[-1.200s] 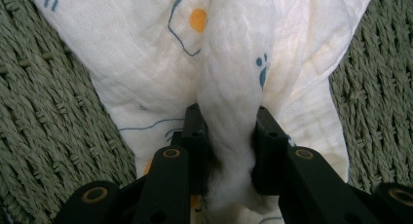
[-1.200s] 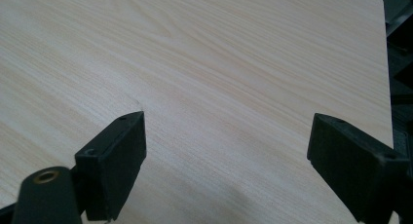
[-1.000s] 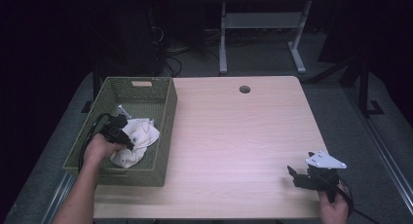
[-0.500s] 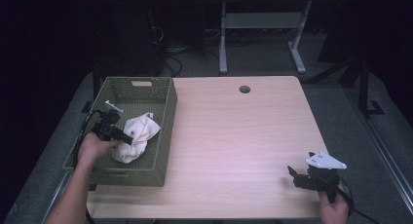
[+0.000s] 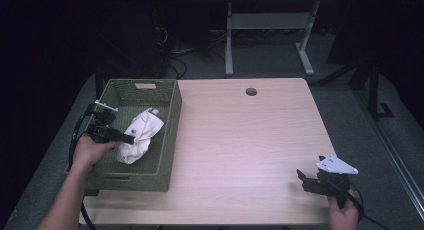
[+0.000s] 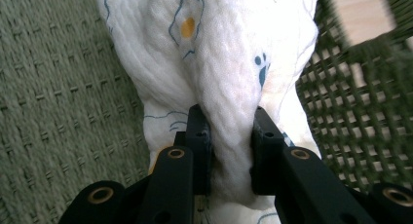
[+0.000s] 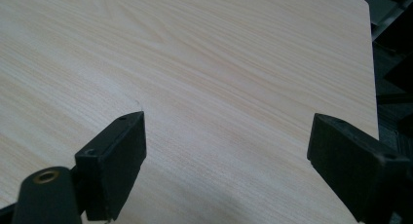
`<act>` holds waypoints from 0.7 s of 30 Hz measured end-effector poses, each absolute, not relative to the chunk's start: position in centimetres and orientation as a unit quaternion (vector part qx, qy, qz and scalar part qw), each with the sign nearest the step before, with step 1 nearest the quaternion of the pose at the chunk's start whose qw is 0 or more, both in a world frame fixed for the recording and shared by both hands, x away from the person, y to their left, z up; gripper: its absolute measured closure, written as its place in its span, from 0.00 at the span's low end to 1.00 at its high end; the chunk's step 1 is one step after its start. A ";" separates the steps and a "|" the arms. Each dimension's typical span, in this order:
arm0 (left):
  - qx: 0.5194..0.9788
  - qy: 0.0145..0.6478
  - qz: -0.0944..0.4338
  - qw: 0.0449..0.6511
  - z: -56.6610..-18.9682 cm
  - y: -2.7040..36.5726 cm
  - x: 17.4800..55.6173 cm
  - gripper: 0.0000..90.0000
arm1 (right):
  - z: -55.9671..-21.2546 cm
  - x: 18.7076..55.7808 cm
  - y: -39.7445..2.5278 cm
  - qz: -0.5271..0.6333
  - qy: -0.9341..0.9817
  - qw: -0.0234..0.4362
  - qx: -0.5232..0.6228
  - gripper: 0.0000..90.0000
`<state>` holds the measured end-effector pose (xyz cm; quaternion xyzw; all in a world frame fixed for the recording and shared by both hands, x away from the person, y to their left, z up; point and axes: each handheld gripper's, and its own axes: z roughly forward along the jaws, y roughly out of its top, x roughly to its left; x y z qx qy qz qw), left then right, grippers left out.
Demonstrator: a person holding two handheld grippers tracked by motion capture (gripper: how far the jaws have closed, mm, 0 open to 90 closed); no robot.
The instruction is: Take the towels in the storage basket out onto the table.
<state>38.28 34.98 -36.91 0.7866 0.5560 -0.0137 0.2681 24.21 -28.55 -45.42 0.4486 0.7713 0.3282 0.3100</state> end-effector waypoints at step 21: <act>0.750 0.567 -0.039 0.337 -34.5 37.3 37.6 0.82 | -45.3 24.2 -28.8 0.331 0.768 0.312 0.451 0.15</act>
